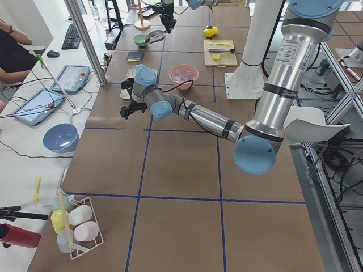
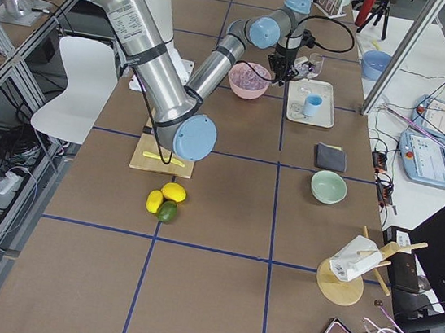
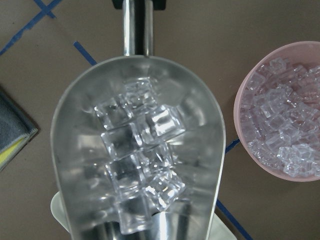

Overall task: Put ice in cup with scoop
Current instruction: 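Carry the scoop of ice with the right gripper over the blue cup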

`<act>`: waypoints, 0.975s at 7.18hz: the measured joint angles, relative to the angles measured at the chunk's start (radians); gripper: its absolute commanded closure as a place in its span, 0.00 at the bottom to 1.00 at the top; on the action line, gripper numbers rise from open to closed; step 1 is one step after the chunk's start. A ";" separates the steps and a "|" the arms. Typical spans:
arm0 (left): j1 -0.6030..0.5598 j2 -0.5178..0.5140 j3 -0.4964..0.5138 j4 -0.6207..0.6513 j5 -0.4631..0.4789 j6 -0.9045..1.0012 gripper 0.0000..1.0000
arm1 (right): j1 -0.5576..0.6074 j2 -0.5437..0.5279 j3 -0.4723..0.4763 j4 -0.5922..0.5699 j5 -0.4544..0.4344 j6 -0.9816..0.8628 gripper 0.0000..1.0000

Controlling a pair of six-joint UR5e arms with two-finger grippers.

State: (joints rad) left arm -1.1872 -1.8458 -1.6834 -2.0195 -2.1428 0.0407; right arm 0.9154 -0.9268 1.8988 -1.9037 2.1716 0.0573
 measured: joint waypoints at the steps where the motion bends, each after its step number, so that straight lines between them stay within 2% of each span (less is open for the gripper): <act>1: -0.049 0.004 -0.042 0.123 -0.001 0.000 0.00 | -0.002 0.010 -0.021 -0.024 -0.003 0.015 1.00; 2: -0.092 0.006 -0.077 0.221 -0.002 0.000 0.00 | -0.006 0.015 -0.040 -0.048 -0.005 0.031 1.00; 3: -0.122 0.013 -0.095 0.266 -0.003 0.001 0.00 | -0.009 0.027 -0.069 -0.060 -0.008 0.061 1.00; 7: -0.147 0.038 -0.106 0.289 -0.002 0.006 0.00 | -0.043 0.143 -0.253 -0.070 -0.041 0.193 1.00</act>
State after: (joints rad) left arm -1.3339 -1.8081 -1.7898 -1.7304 -2.1445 0.0471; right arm 0.8728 -0.7842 1.6459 -1.9733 2.1308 0.2501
